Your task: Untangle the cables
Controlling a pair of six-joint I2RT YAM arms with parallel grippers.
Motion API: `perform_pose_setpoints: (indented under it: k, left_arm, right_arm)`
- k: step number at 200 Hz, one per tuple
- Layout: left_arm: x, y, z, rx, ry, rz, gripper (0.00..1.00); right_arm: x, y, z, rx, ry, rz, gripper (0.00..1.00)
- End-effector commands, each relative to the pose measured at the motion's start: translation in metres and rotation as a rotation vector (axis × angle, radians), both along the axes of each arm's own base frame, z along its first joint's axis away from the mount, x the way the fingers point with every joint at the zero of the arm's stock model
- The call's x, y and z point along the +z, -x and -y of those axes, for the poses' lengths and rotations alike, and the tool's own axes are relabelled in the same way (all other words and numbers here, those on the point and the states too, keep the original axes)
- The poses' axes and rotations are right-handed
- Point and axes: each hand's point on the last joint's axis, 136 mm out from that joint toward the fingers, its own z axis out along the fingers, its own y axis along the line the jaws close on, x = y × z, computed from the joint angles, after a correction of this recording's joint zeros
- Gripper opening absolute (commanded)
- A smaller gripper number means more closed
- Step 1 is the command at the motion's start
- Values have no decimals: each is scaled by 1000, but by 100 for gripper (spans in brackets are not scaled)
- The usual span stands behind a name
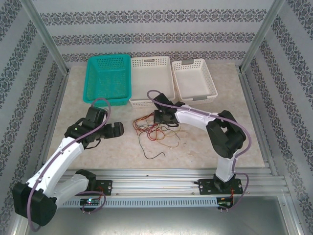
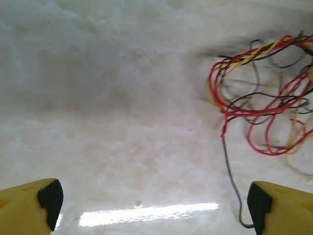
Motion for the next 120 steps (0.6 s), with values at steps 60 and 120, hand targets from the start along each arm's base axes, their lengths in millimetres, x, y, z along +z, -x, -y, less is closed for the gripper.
perform_pose_setpoints:
  k: [60, 120]
  left_arm:
    - [-28, 9, 65, 33, 202, 1, 96]
    - [-48, -6, 87, 20, 120, 27, 96]
  right_arm:
    - [44, 19, -18, 166, -163, 118, 0]
    - [67, 38, -30, 259, -288, 162, 0]
